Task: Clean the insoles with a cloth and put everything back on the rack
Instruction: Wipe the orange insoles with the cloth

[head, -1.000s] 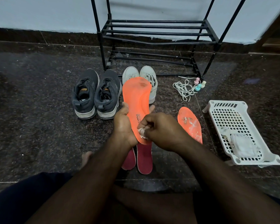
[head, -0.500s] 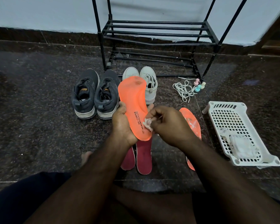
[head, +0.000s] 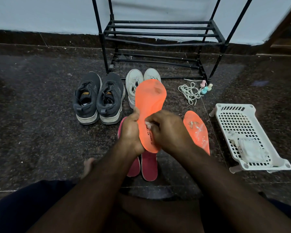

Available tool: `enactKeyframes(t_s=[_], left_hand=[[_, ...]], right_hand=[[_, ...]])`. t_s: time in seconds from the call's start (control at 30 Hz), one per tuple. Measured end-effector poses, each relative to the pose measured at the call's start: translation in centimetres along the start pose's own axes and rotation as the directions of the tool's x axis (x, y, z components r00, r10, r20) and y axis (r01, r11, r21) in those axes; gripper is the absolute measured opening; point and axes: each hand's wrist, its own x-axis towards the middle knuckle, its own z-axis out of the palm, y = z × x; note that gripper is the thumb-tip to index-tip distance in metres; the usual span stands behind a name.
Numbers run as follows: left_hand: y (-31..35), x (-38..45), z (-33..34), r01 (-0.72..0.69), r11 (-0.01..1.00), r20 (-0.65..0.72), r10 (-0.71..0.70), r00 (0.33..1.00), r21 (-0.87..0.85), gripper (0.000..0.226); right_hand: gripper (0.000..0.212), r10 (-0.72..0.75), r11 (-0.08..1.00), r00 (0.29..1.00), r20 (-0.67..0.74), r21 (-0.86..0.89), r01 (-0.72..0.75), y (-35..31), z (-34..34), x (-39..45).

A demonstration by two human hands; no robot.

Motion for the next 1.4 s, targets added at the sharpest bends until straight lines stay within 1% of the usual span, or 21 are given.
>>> enactKeyframes(t_s=[0.07, 0.13, 0.2, 0.27, 0.33, 0.4, 0.5, 0.57, 0.6, 0.63, 0.7, 0.73, 0.8, 0.87, 0.97, 1.03, 1.1, 1.17, 1.27, 1.33, 1.4], left_hand=[[-0.1, 0.1, 0.1, -0.007, 0.999, -0.024, 0.008, 1.000, 0.045, 0.067], [-0.3, 0.1, 0.3, -0.009, 0.998, -0.047, 0.012, 0.999, 0.062, 0.067], [-0.2, 0.0, 0.2, 0.007, 0.999, -0.035, -0.006, 0.999, 0.040, 0.067], [-0.3, 0.0, 0.0, 0.028, 1.000, -0.003, -0.028, 1.000, 0.005, 0.066], [-0.3, 0.0, -0.2, 0.037, 0.999, 0.011, -0.037, 0.999, -0.017, 0.066], [-0.4, 0.1, -0.1, 0.044, 0.999, 0.024, -0.044, 0.999, -0.006, 0.069], [-0.4, -0.1, 0.3, 0.028, 0.998, 0.010, -0.029, 1.000, 0.051, 0.066], [-0.4, -0.1, 0.3, 0.022, 0.999, 0.015, -0.023, 1.000, 0.036, 0.066], [-0.3, -0.1, 0.3, 0.029, 0.999, 0.029, -0.030, 0.999, 0.023, 0.066], [-0.4, -0.1, 0.3, 0.037, 0.999, 0.043, -0.038, 0.998, 0.021, 0.066], [-0.5, 0.1, 0.1, 0.047, 0.999, 0.049, -0.048, 0.998, 0.023, 0.062], [-0.6, 0.0, 0.1, 0.051, 0.998, 0.046, -0.052, 0.998, 0.026, 0.061], [-1.0, 0.0, 0.1, 0.071, 0.997, 0.056, -0.073, 0.996, 0.025, 0.065], [-1.0, 0.2, 0.0, 0.092, 0.996, 0.061, -0.093, 0.994, 0.021, 0.071], [-0.7, 0.2, -0.1, 0.095, 0.995, 0.036, -0.095, 0.995, 0.001, 0.066], [-0.9, 0.4, -0.1, 0.084, 0.996, 0.050, -0.085, 0.995, 0.016, 0.059], [-1.3, 0.4, -0.1, 0.092, 0.995, 0.059, -0.093, 0.994, 0.032, 0.059], [-1.5, 0.4, -0.2, 0.111, 0.994, 0.088, -0.112, 0.990, 0.013, 0.064], [-1.2, 0.4, -0.5, 0.129, 0.992, 0.130, -0.126, 0.983, -0.012, 0.059], [-1.2, 0.4, -0.5, 0.108, 0.994, 0.132, -0.107, 0.986, -0.001, 0.063], [-1.2, 0.4, -0.4, 0.098, 0.995, 0.157, -0.097, 0.983, 0.001, 0.063]], right_hand=[[0.014, 0.019, 1.000, 0.991, 0.132, -0.022, -0.016, -0.4, -0.4, -0.1], [0.013, 0.058, 0.996, 0.974, 0.219, 0.053, -0.071, -0.3, -1.2, 0.0], [0.012, 0.104, 0.981, 0.984, 0.143, 0.146, -0.125, 0.1, -1.7, 0.1], [0.011, 0.096, 0.991, 0.995, -0.040, 0.099, -0.091, 0.6, -1.6, 0.4], [0.011, 0.068, 0.997, 0.992, -0.105, 0.044, -0.063, 0.7, -1.1, 0.5], [0.011, 0.048, 0.998, 0.998, -0.046, 0.044, -0.046, 0.4, -0.8, 0.5], [0.011, 0.023, 0.998, 0.992, 0.126, 0.062, -0.031, 0.2, -1.1, 0.2], [0.009, 0.052, 0.988, 0.982, 0.183, 0.137, -0.077, 0.4, -1.5, 0.2], [0.008, 0.085, 0.975, 0.985, 0.152, 0.192, -0.114, 0.6, -1.7, 0.3], [0.008, 0.112, 0.967, 0.991, 0.067, 0.224, -0.124, 0.9, -1.9, 0.4], [0.009, 0.118, 0.977, 0.986, -0.120, 0.190, -0.094, 1.4, -1.8, 0.8], [0.010, 0.108, 0.983, 0.981, -0.159, 0.164, -0.082, 1.3, -1.6, 1.0], [0.011, 0.076, 0.990, 0.988, -0.131, 0.129, -0.059, 1.0, -1.1, 0.9], [0.012, 0.045, 0.990, 0.998, -0.036, 0.133, -0.040, 0.5, -0.4, 0.5], [0.013, 0.082, 0.961, 0.994, 0.073, 0.257, -0.098, 0.3, -0.8, 0.4], [0.013, 0.135, 0.936, 0.990, -0.045, 0.335, -0.112, 0.7, -1.5, 0.8], [0.013, 0.144, 0.947, 0.976, -0.161, 0.308, -0.089, 1.0, -1.8, 1.1], [0.011, 0.112, 0.960, 0.985, -0.133, 0.269, -0.073, 0.7, -1.3, 0.9], [0.012, 0.074, 0.970, 0.997, 0.021, 0.229, -0.077, 0.3, -0.6, 0.4], [0.014, 0.074, 0.954, 0.994, 0.086, 0.285, -0.096, 0.3, -0.9, 0.3], [0.012, 0.109, 0.928, 0.994, 0.012, 0.358, -0.107, 0.5, -1.7, 0.5]])
